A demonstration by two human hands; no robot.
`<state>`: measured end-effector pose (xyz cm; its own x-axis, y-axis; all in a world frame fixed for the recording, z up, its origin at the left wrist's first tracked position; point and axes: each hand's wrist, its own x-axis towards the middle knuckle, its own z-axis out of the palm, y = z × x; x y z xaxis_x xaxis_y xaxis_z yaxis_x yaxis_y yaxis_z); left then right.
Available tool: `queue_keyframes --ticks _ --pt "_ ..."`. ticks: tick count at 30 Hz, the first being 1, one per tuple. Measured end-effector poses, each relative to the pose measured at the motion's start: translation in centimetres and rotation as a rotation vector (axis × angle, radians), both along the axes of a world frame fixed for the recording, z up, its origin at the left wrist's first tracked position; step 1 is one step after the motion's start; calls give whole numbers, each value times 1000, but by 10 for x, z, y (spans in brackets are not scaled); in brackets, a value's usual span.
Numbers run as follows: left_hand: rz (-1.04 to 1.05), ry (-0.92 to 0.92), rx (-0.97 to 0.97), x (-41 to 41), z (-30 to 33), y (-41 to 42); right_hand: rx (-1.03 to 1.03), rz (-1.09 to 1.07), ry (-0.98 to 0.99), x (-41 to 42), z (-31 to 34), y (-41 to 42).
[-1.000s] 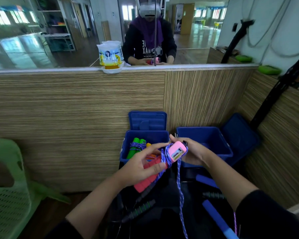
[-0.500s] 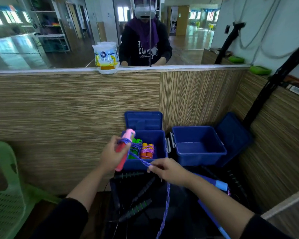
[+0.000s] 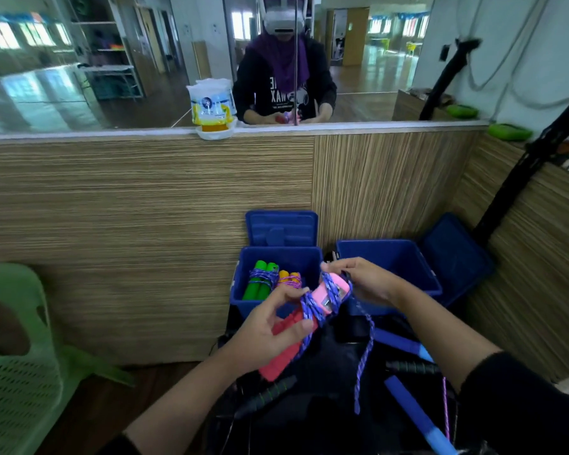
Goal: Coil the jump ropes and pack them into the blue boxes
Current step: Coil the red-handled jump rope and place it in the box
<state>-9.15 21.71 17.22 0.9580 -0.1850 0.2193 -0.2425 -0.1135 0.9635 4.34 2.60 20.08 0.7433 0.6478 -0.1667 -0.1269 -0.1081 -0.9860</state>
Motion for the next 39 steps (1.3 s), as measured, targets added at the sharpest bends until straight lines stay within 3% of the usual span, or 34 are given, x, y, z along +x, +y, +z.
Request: queue_keyframes --ticks 2,6,11,13,15,18,20,25,30,35,39 --pt "41 -48 -57 7 9 3 102 -74 98 -9 -11 15" --pt "158 -71 -149 25 17 17 121 5 174 -30 -26 36" --pt "646 -77 -271 57 5 54 -114 -9 -29 -50 -41 43" --pt "825 -46 -159 65 -8 79 -271 31 -177 -56 -43 38" --pt "874 20 -32 65 -27 95 -483 135 -442 -60 -40 34" --pt "727 44 336 55 -57 98 -538 170 -701 -63 -17 34" --pt "525 55 388 42 -71 84 -441 72 -747 -55 2 36" --pt "81 -24 427 2 -70 30 -446 23 -634 -17 18 29" --pt "5 -70 81 -7 -29 8 -266 7 -301 -4 -8 17" --pt "250 -189 -167 10 -1 20 -103 -88 -39 -34 -37 36" --pt "477 -118 -310 31 -4 48 -96 -35 6 -47 -44 41"
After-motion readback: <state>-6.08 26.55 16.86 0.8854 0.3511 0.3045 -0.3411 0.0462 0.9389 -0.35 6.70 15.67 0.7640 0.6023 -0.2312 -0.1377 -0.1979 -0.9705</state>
